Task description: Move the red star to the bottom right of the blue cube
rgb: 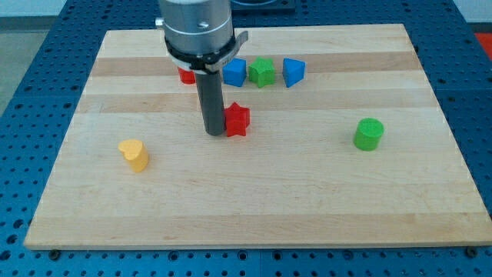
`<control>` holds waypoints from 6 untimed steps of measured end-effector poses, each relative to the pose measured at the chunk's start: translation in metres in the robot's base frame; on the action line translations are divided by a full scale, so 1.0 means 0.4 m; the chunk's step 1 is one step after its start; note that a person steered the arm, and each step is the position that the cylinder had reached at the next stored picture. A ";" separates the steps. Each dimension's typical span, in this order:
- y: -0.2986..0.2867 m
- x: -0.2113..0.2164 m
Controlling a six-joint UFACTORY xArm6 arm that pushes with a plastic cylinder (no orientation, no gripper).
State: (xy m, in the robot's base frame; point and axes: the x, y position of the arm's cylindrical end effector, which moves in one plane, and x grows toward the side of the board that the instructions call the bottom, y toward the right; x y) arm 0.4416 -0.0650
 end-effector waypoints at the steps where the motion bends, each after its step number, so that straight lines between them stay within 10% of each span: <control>1: 0.000 -0.006; 6: 0.105 0.160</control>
State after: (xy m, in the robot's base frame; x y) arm 0.5056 -0.0231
